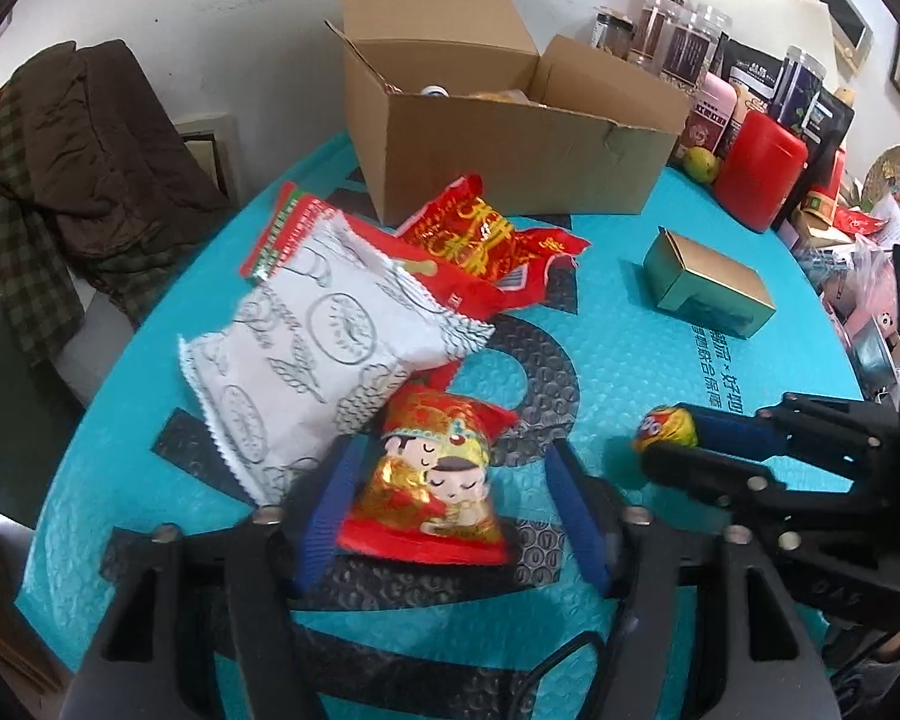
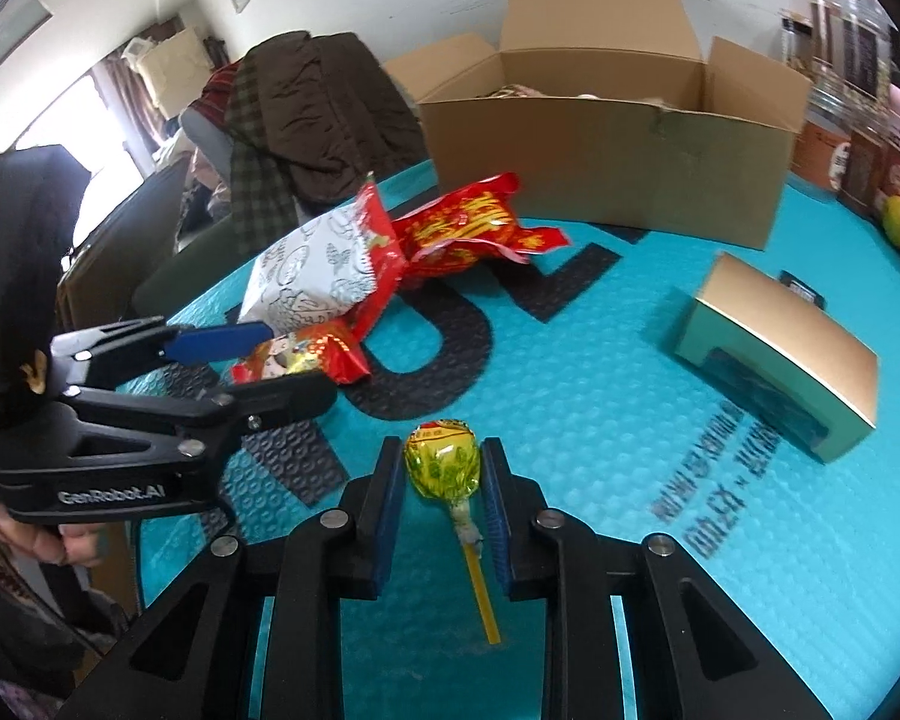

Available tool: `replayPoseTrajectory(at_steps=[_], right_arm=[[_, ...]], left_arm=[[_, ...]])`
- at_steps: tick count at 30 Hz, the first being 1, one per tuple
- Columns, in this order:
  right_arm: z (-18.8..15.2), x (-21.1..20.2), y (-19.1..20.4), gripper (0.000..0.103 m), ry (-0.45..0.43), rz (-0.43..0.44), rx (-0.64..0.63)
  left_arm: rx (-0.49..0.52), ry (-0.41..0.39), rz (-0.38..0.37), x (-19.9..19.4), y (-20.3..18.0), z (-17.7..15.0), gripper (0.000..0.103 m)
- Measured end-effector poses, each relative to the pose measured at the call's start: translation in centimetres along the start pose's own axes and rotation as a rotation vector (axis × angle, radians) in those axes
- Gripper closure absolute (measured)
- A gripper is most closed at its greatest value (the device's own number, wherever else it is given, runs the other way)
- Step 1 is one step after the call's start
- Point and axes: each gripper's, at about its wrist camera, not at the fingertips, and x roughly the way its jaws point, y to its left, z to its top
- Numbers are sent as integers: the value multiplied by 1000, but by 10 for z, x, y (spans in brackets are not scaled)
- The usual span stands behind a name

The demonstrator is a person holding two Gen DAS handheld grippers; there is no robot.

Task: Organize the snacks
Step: 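Grasp the red-gold candy packet with the left tool while the right tool grasps the lollipop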

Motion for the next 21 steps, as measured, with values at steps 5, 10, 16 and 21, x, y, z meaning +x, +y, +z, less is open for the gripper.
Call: replayPoseTrajectory(at_steps=[5,10,16,21], right_arm=[[-4,-11,-9,78,-11,-18,23],[-13,-25,-16,78,-21,-29,38],[-29,-40,-27,78,-19,-43,53],[-42,-46,-39,78,3,-58,80]], left_arm=[[-20,10,-3,3,-3,-3,64],[34,16,-26,-3,-27,-10,65],[109,22,-67,-13,-60,-18,65],[116,74,-70,2,-70,-20,64]])
